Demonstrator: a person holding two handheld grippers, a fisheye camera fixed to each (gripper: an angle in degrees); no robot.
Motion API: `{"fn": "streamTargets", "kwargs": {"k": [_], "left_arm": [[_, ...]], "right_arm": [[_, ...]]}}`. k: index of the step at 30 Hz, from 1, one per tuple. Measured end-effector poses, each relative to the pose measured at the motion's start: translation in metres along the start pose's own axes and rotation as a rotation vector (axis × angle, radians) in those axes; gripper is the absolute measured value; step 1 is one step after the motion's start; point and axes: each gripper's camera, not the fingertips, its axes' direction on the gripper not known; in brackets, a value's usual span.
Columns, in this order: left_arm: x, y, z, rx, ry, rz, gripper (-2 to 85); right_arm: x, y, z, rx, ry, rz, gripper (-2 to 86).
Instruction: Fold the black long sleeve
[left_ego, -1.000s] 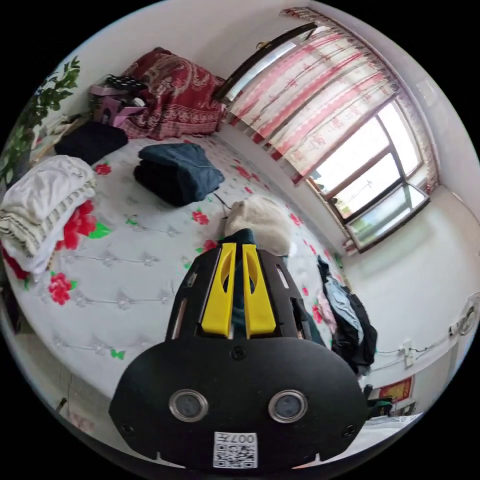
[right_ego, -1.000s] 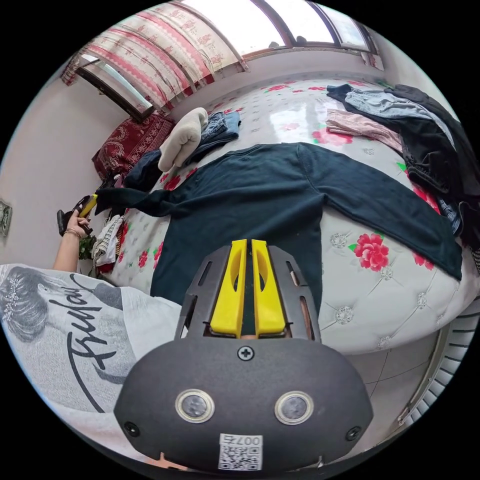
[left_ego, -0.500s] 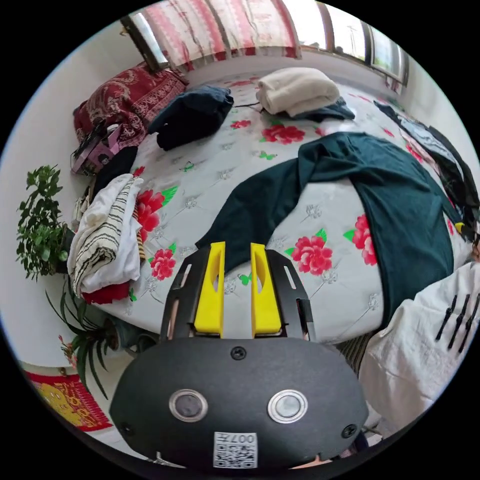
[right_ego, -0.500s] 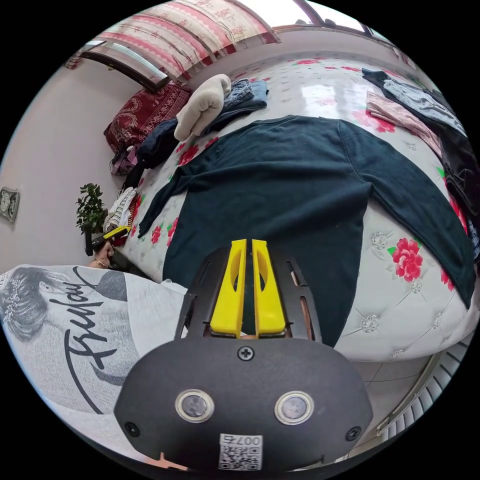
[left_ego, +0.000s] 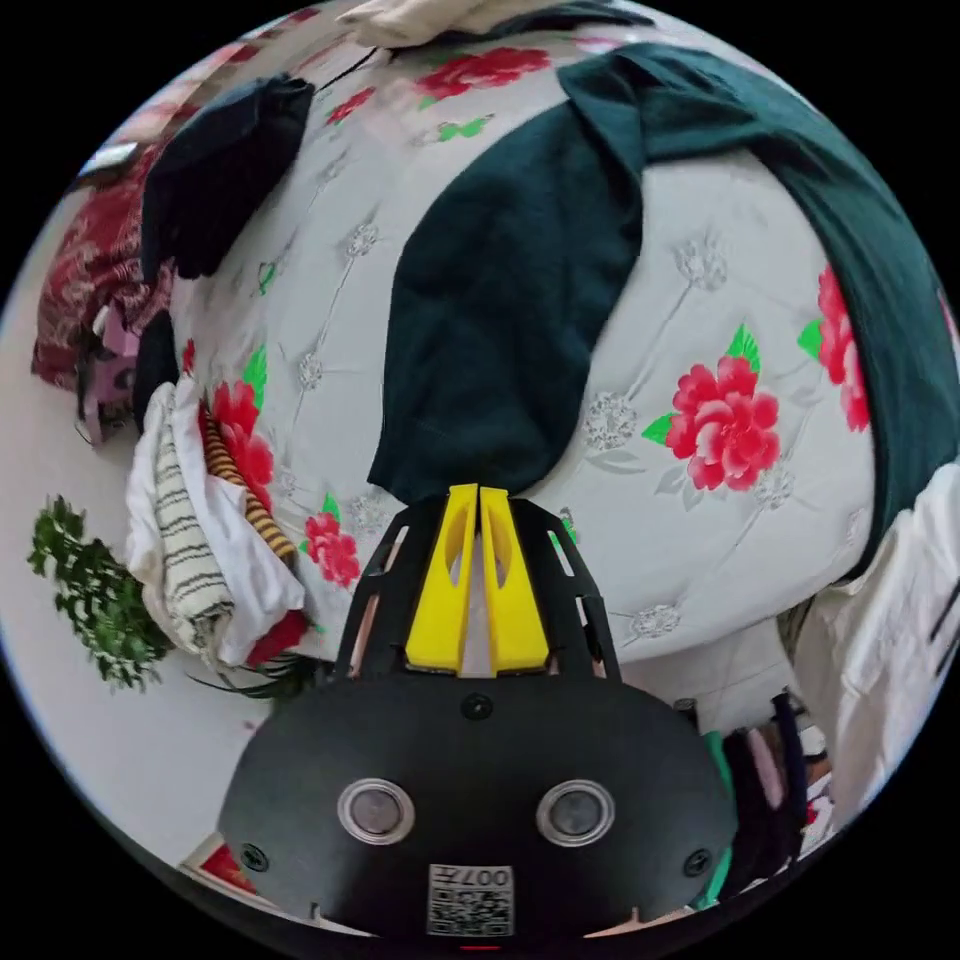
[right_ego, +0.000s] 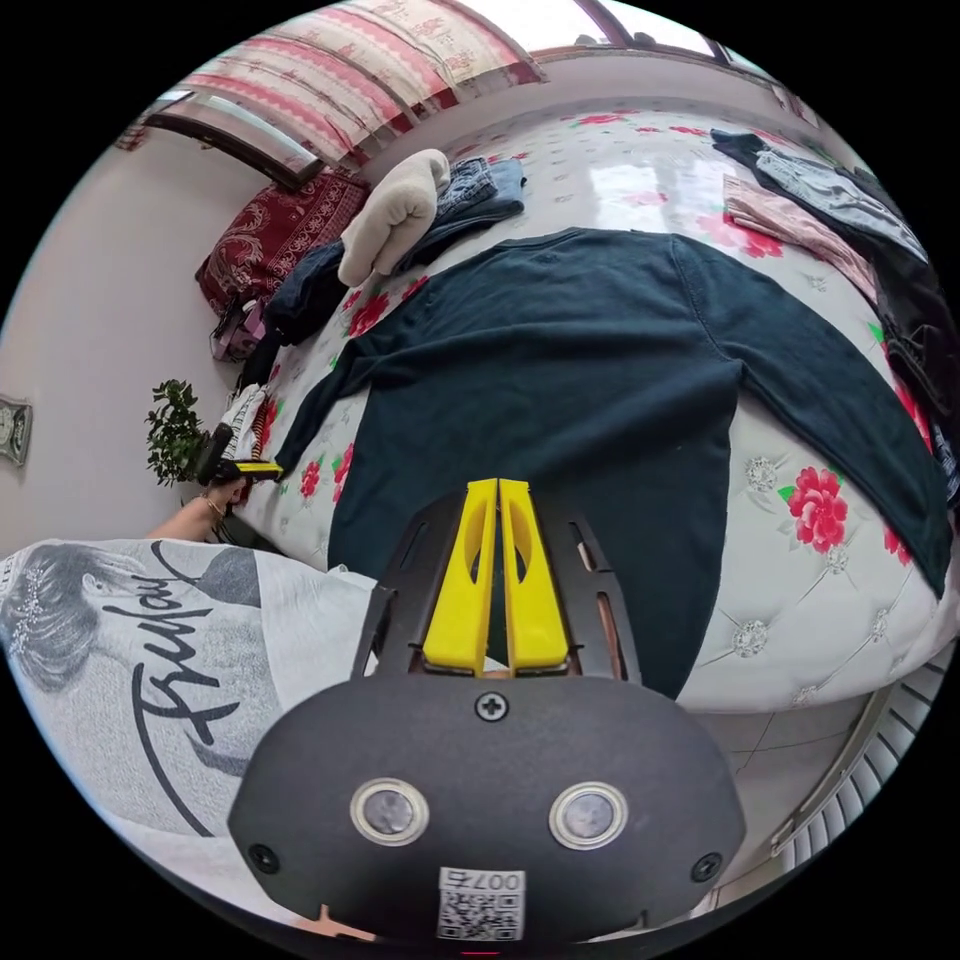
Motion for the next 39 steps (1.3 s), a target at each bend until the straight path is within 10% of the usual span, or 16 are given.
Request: {"fn": "streamTargets", "kwargs": {"k": [9, 17, 23, 28, 39], "left_arm": [[-0.134, 0.085, -0.069, 0.522, 0.725, -0.157, -1.0], [-0.219, 0.167, -0.104, 1.500, 1.426, -0.338, -0.9], [-0.175, 0.115, -0.143, 1.166, 1.077, -0.188, -0.4], [-0.200, 0.104, -0.071, 0.863, 0.718, -0.606, 7.8], [-0.234, 0.088, 0.074, 0.513, 0.813, -1.170, 9.6]], "right_arm": [[0.013, -0.005, -0.002, 0.001, -0.013, 0.002, -0.2], [-0.002, -0.024, -0.013, 0.067, -0.084, -0.090, 0.6], [-0.015, -0.031, -0.015, 0.064, -0.137, -0.154, 0.9], [0.004, -0.017, -0.018, 0.049, -0.124, -0.120, 0.8], [0.040, -0.005, -0.022, 0.003, -0.145, 0.010, 0.5]]}}
